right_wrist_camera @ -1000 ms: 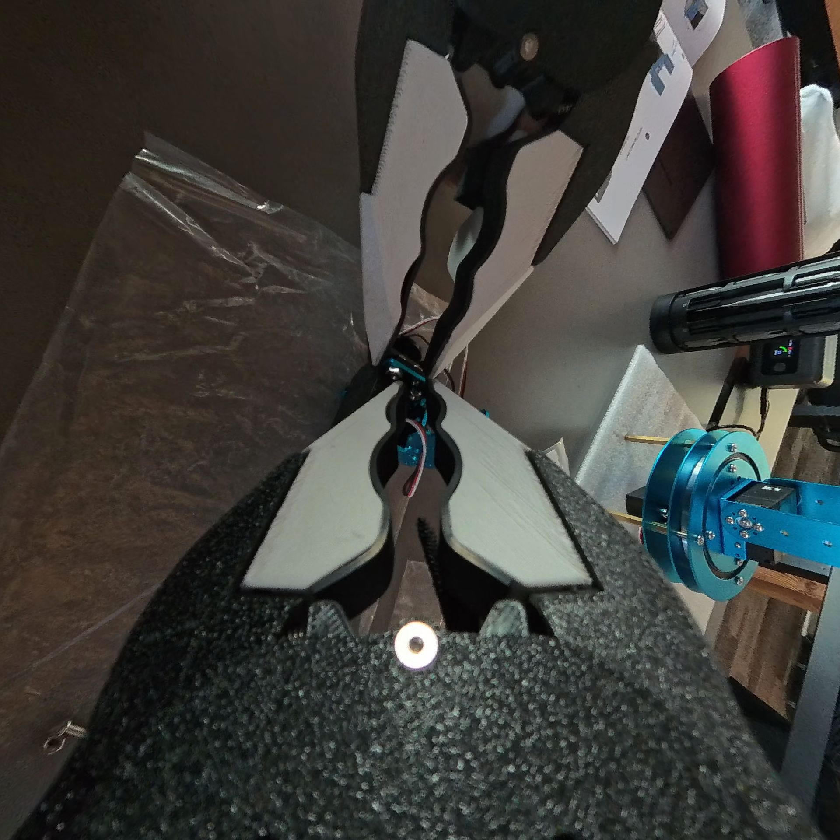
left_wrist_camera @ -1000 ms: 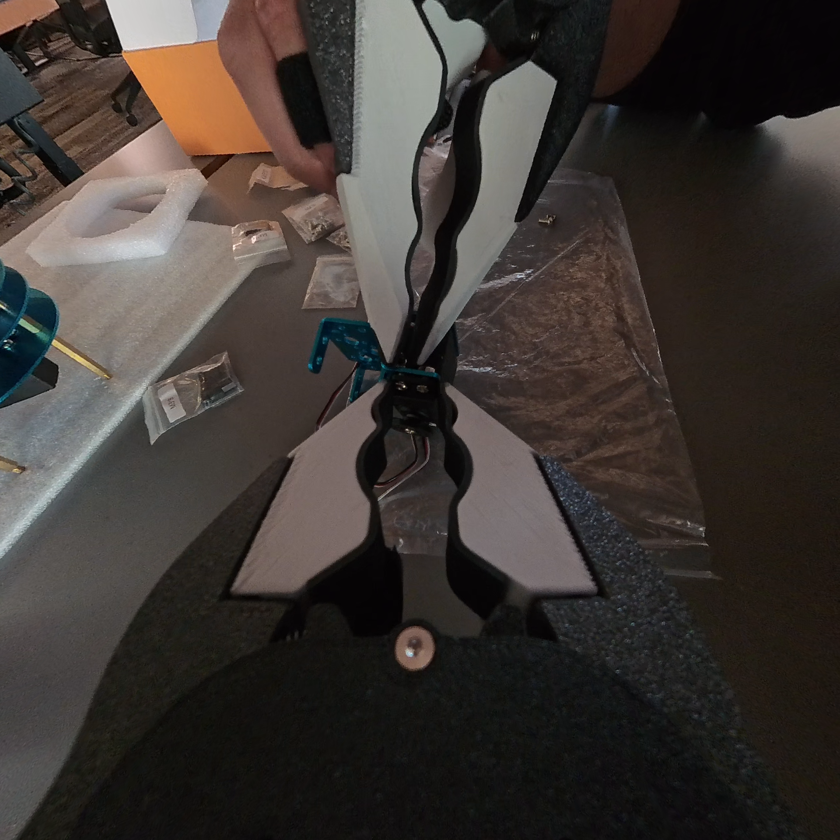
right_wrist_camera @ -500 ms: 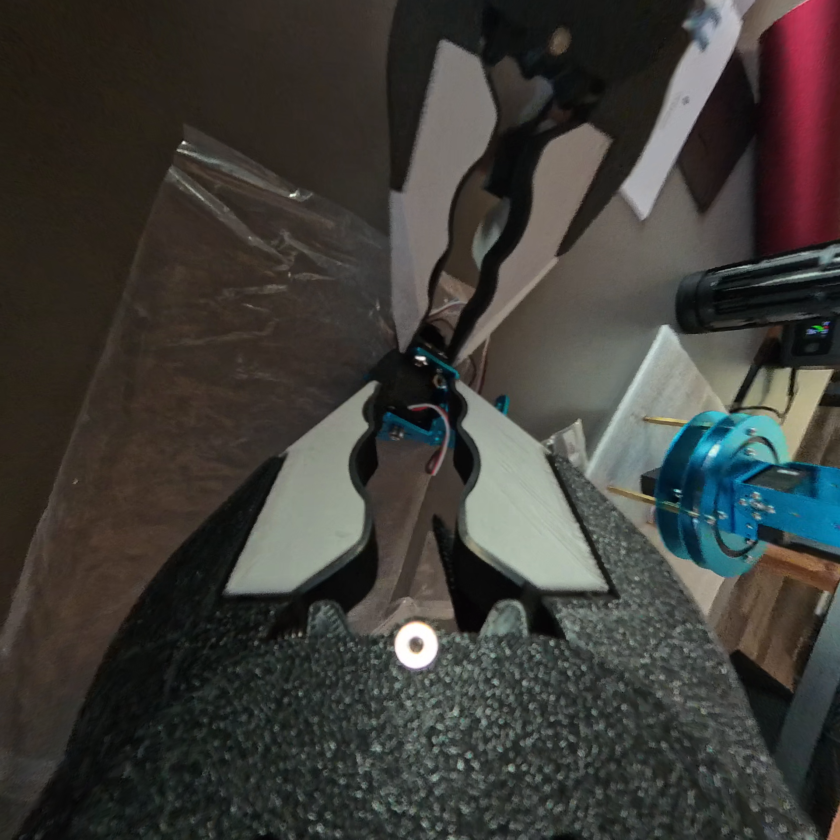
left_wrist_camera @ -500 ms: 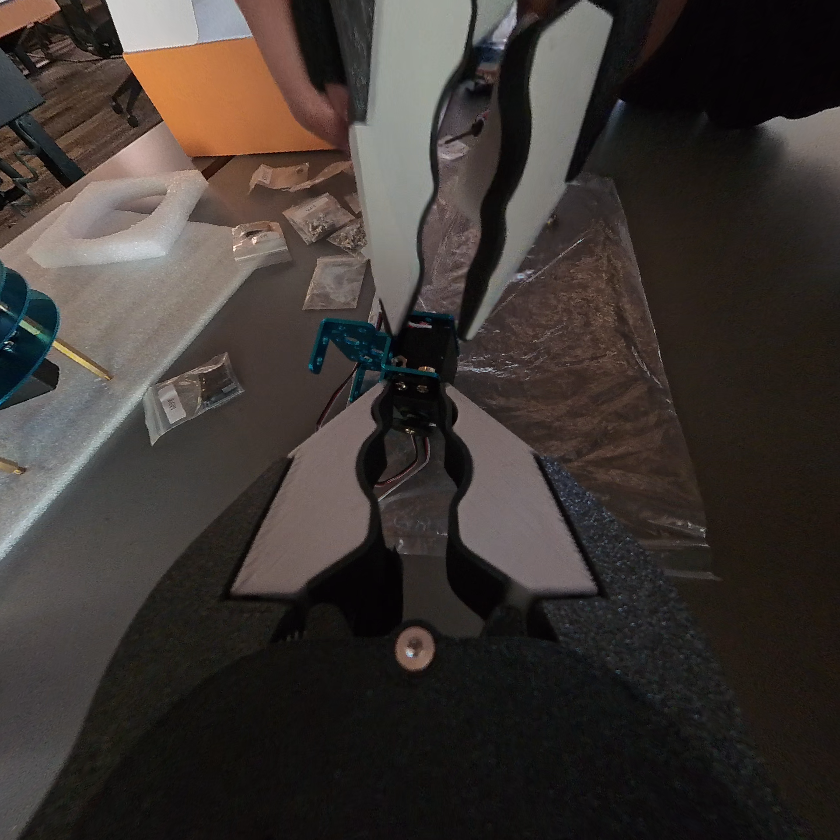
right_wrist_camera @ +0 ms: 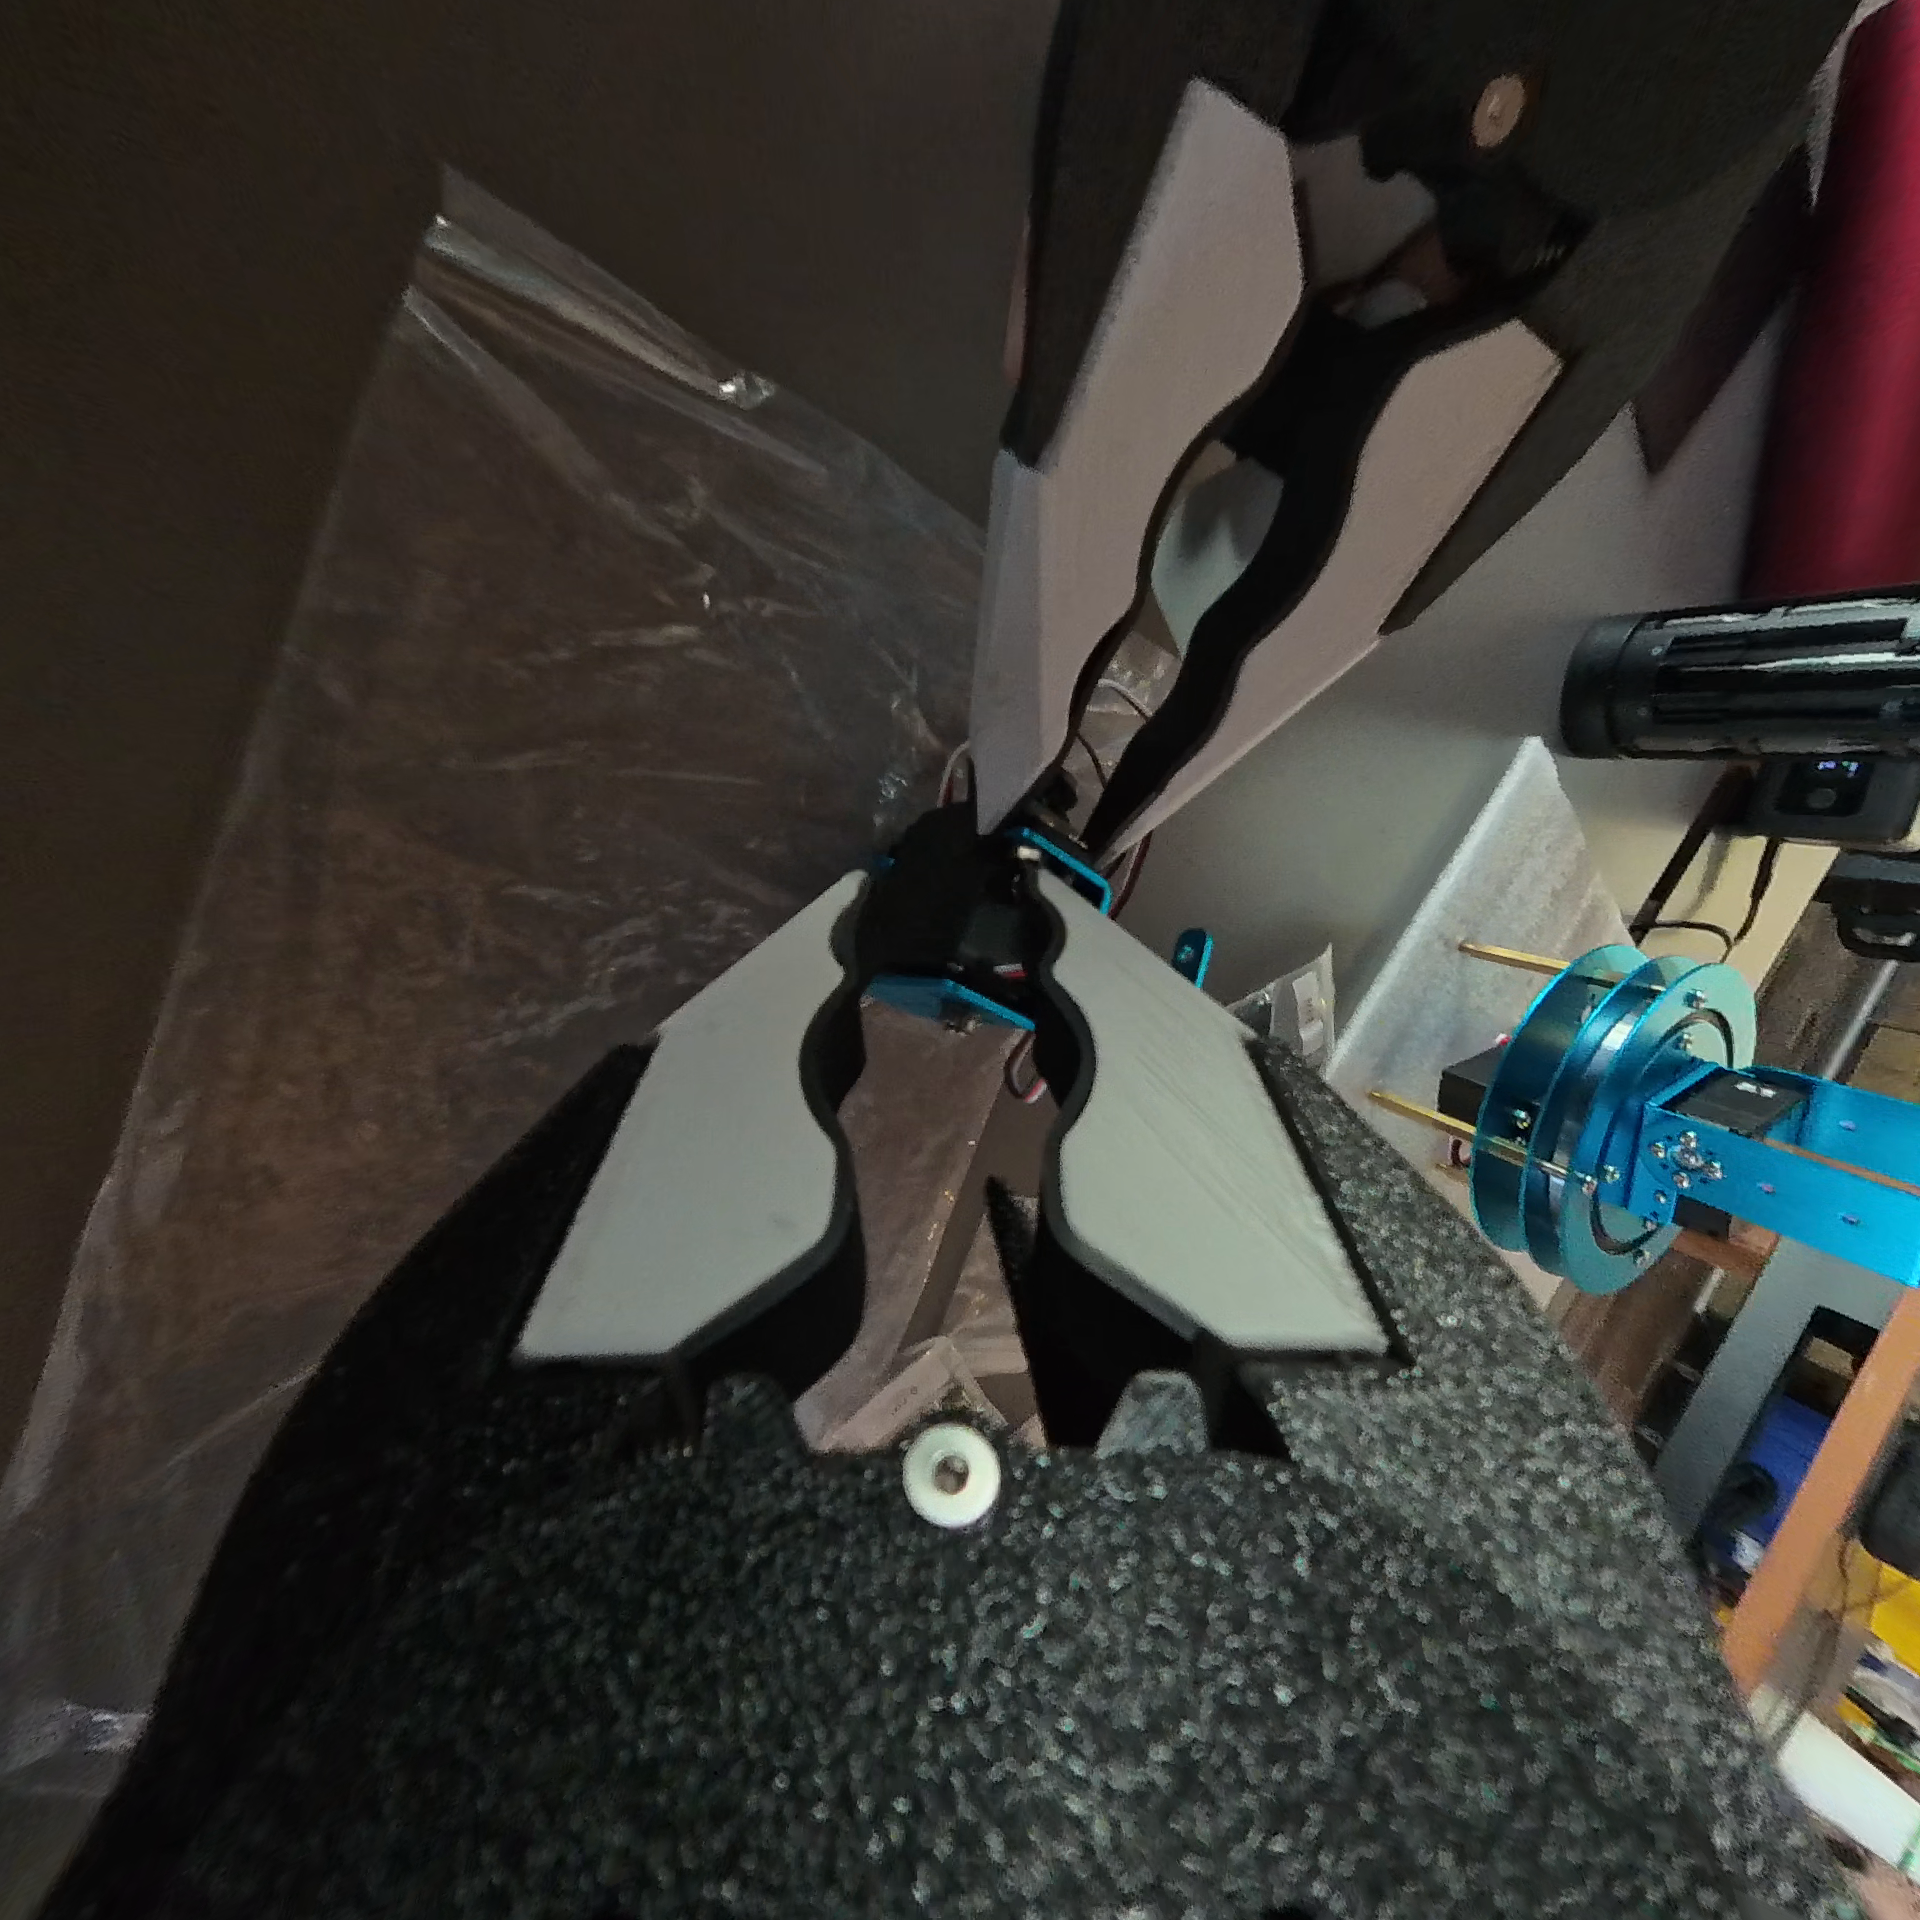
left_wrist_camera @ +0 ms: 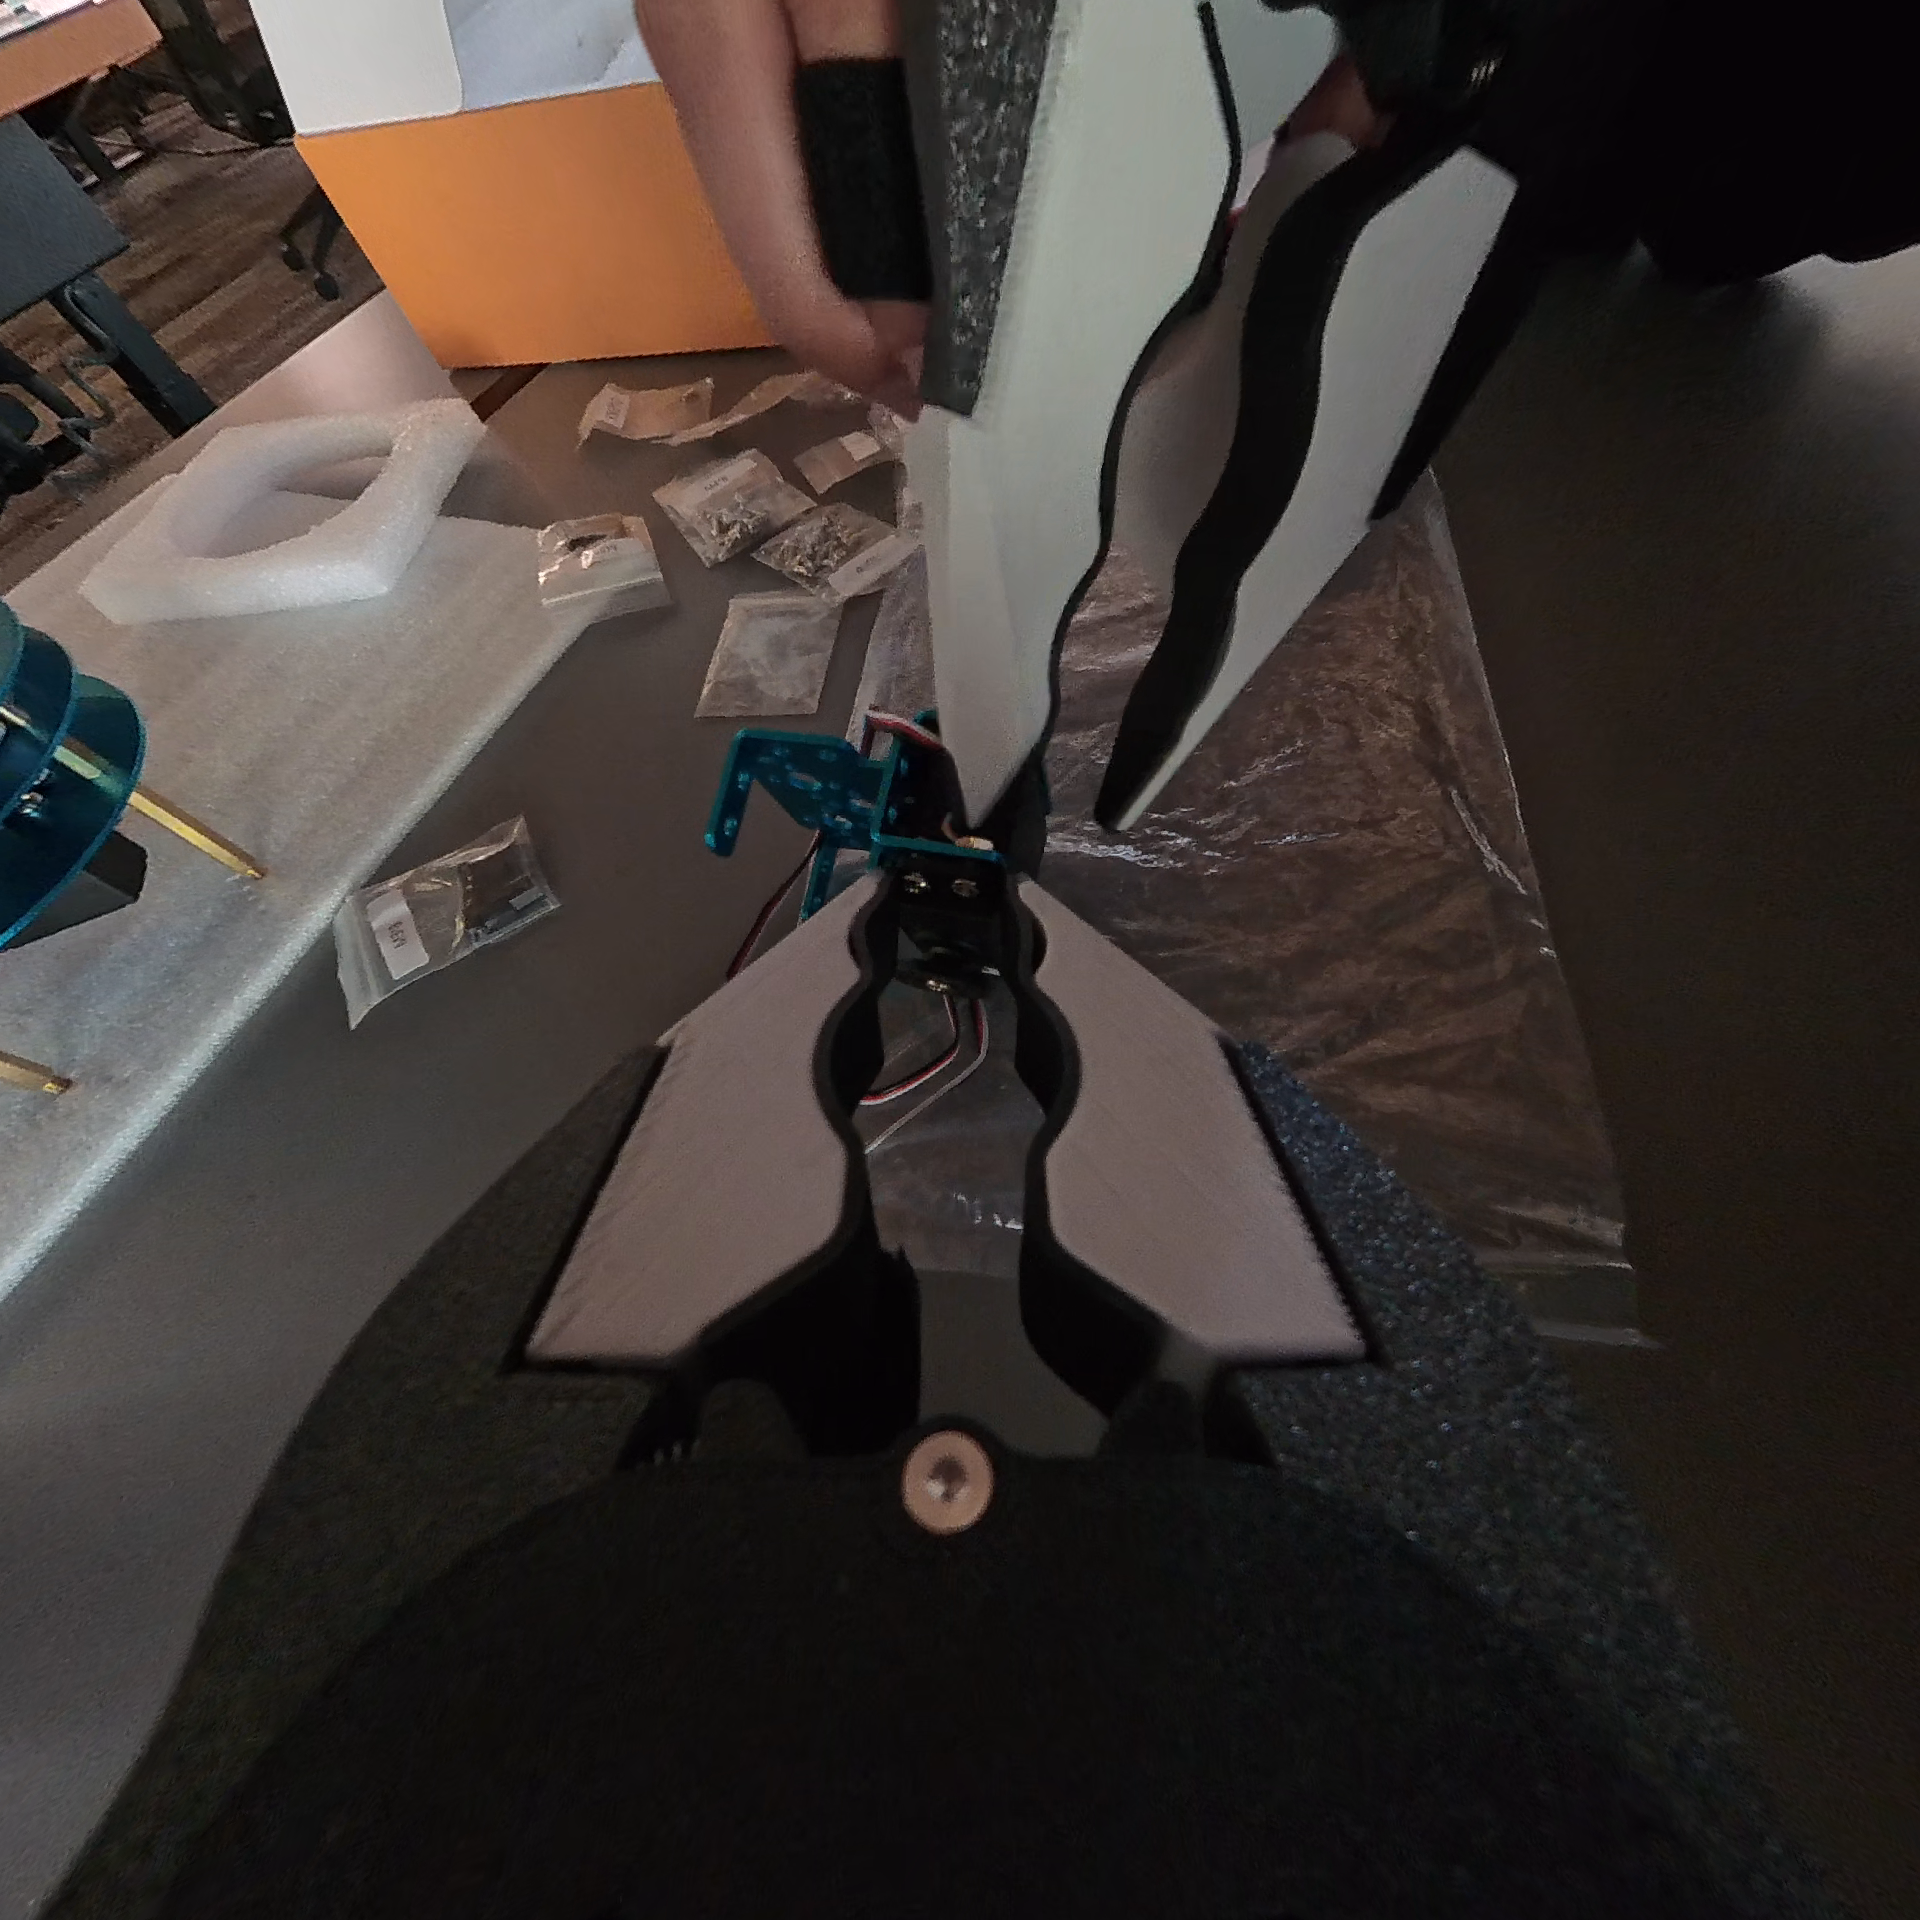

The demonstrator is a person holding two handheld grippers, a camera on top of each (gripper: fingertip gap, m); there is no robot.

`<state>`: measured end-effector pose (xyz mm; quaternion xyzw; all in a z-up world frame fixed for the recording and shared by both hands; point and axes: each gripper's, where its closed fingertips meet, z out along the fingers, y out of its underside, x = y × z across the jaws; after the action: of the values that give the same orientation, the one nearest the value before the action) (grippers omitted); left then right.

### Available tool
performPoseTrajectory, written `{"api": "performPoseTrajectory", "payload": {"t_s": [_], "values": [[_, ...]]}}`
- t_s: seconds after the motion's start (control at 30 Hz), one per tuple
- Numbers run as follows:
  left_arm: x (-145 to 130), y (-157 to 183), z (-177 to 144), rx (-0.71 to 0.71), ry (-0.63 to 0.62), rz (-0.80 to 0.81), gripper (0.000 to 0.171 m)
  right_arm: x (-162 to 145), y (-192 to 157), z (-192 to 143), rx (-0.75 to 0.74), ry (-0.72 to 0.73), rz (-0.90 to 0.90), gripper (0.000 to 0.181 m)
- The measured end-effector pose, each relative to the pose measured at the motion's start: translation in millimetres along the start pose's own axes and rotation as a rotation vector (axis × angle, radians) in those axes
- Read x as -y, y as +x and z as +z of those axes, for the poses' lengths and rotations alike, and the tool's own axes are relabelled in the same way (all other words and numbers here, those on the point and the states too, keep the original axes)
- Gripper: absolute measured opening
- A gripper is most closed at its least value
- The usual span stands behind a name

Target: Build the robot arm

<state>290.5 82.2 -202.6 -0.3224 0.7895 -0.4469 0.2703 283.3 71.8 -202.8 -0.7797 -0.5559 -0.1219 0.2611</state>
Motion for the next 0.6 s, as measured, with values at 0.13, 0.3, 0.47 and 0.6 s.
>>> {"api": "performPoseTrajectory", "payload": {"t_s": [0.13, 0.3, 0.47, 0.6], "values": [[0.0, 0.0, 0.0, 0.000, 0.000, 0.000, 0.019, -5.6, 6.5, -2.4, -0.045, -0.035, -0.014, 0.023], [0.4, 0.2, 0.3, 0.001, 0.001, 0.000, 0.019, -7.7, 8.8, 0.0, -0.032, -0.031, 0.014, 0.023], [0.6, 0.4, 0.5, 0.003, 0.001, 0.002, 0.019, -6.3, 6.2, 0.6, -0.009, -0.020, 0.026, 0.019], [0.6, 0.5, 0.5, 0.003, 0.001, 0.002, 0.019, -4.1, 3.4, -3.7, -0.006, -0.023, 0.011, 0.010]]}}
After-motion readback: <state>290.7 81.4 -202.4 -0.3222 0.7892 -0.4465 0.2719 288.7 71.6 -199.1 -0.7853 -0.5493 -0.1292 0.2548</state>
